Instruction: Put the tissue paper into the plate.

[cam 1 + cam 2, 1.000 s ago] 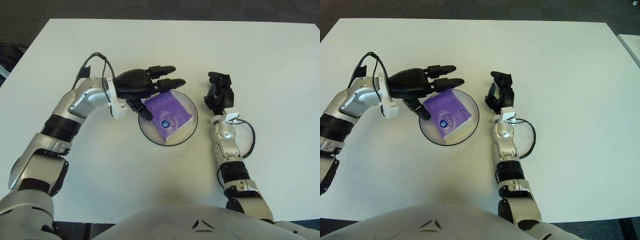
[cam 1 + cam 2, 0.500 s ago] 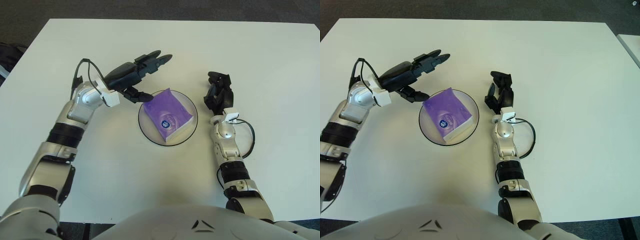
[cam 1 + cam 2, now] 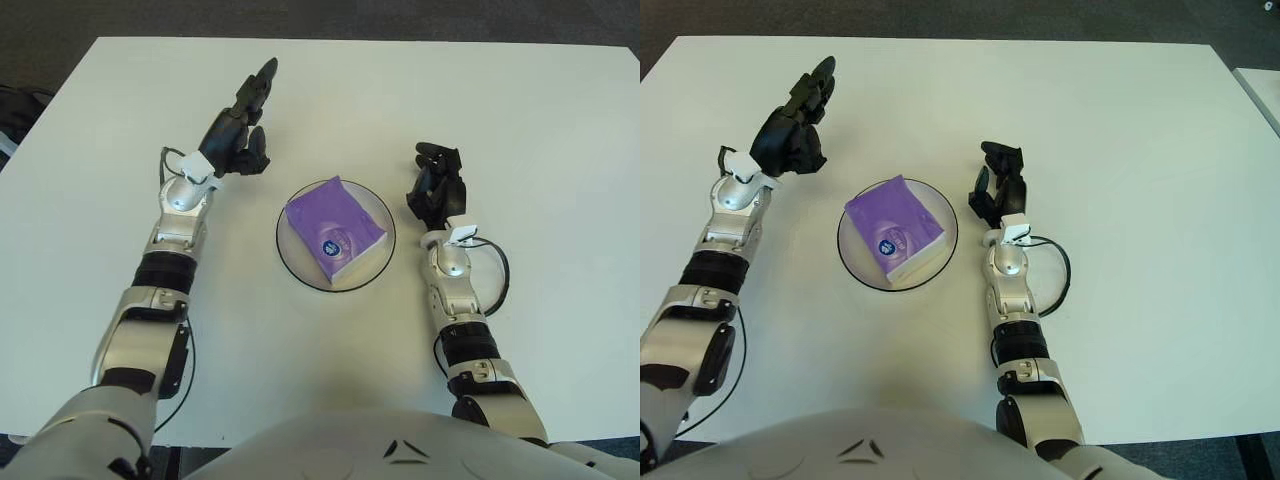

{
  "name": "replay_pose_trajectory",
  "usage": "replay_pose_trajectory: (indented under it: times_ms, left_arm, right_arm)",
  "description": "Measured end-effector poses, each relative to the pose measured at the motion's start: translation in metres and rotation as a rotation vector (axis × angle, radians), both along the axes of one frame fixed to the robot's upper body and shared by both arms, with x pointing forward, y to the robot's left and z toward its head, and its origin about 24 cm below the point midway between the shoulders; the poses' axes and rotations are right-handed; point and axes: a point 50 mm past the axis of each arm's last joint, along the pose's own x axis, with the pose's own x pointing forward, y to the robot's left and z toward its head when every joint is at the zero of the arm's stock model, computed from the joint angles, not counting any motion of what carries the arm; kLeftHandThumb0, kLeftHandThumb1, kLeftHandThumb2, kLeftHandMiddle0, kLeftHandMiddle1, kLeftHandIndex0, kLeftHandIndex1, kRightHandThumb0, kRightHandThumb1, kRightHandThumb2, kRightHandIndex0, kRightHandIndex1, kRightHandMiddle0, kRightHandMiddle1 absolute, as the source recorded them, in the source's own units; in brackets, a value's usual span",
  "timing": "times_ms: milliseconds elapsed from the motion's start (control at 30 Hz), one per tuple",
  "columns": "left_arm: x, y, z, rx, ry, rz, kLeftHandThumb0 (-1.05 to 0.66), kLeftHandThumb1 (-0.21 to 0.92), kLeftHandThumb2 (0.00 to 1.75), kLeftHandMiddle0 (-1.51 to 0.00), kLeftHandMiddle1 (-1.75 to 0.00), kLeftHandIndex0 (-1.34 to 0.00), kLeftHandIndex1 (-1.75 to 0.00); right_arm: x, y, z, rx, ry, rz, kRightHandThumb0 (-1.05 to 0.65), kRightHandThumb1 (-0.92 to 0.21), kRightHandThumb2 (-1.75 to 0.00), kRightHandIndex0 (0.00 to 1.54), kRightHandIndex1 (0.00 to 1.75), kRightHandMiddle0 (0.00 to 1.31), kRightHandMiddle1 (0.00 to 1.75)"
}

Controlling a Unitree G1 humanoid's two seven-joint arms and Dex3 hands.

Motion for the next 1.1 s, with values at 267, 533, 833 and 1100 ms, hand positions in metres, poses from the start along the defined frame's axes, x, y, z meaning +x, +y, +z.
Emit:
replay_pose_trajectory:
  times_ms: [267, 533, 833, 1100]
  left_arm:
    - [-0.01, -0.001, -0.021, -0.077, 0.077, 0.041, -1.05, 0.92, 1.26, -0.01, 0.0, 0.0, 0.0]
    - [-0.008, 0.008, -0.042, -0.123, 0.173, 0.092, -1.05, 0.92, 1.27, 0.0, 0.0, -0.02, -0.01]
    - [-0.01, 0.005, -0.053, -0.16, 0.225, 0.125, -1.05, 0.92, 1.26, 0.0, 0.0, 0.0, 0.0]
    - [-0.016, 0.003, -0.07, -0.154, 0.319, 0.171, -0.99, 0.92, 1.23, 0.0, 0.0, -0.01, -0.01]
  right_arm:
    - [0.0, 0.0, -0.001, 0.0, 0.003, -0.001, -0.59, -0.92, -0.9, 0.4, 0.84, 0.06, 1.18]
    - [-0.001, -0.001, -0.001, 0.0, 0.001, -0.002, -0.59, -0.92, -0.9, 0.41, 0.85, 0.07, 1.18]
    - [-0.002, -0.001, -0.001, 0.0, 0.002, -0.003, -0.59, -0.92, -0.9, 0.41, 0.85, 0.07, 1.19]
    - [-0.002, -0.001, -0.001, 0.0, 0.002, -0.003, -0.59, -0.92, -0.89, 0.41, 0.85, 0.08, 1.19]
